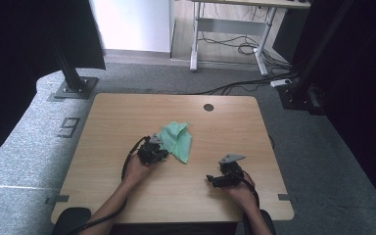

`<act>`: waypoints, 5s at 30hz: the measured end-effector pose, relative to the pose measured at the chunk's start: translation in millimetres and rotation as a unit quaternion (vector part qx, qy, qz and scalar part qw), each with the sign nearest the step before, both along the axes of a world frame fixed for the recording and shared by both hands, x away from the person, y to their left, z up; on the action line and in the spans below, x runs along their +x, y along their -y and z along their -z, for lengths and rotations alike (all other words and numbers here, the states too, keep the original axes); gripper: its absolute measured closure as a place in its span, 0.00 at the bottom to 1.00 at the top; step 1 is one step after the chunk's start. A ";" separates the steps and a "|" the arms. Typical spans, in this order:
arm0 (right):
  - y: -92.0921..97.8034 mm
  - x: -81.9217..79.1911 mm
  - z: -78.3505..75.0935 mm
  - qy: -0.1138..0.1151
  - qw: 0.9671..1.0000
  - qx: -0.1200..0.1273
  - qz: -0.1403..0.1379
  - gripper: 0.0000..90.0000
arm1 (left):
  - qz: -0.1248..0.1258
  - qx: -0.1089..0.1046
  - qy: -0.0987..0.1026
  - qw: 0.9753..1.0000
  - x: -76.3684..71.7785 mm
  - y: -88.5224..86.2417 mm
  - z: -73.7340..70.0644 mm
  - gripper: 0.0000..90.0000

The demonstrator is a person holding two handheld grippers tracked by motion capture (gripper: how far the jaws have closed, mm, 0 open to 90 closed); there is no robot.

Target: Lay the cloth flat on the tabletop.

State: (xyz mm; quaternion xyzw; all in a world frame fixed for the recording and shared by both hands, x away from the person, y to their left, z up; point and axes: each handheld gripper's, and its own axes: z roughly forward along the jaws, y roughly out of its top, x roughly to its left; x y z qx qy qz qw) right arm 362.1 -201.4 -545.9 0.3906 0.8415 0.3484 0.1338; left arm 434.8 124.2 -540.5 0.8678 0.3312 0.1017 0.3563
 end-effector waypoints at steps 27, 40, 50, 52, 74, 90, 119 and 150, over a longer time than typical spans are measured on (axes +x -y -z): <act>-80.6 45.0 -17.7 -0.011 0.994 0.038 -0.099 0.67 | 0.011 0.011 0.005 1.000 -7.8 4.2 -1.0 0.84; -107.6 54.8 -8.5 -0.012 0.993 0.000 -0.114 0.98 | 0.002 -0.017 -0.001 1.000 -8.4 -3.7 2.1 0.95; -91.4 44.2 -43.5 0.026 0.994 0.007 -0.107 0.98 | -0.005 -0.046 0.018 0.999 -15.1 -19.9 -16.7 0.97; -85.7 43.7 -53.1 0.036 0.994 0.005 -0.102 0.98 | -0.008 -0.052 0.026 0.998 -15.7 -24.1 -24.7 0.97; -13.5 53.7 -100.8 0.070 0.997 0.010 -0.009 0.98 | -0.076 -0.102 0.061 0.990 -13.2 -81.1 -71.6 0.97; 2.3 74.8 -24.3 -0.021 0.999 0.005 0.028 0.98 | -0.114 -0.056 -0.017 0.992 4.4 -95.4 -9.9 0.96; -51.3 46.0 -41.7 -0.012 0.997 0.038 -0.069 0.66 | -0.015 -0.044 0.009 0.999 -33.3 -67.3 -33.7 0.49; -31.0 50.5 -55.5 0.010 0.999 -0.010 -0.052 0.95 | 0.011 -0.080 -0.023 0.996 -25.2 -79.7 -42.7 0.87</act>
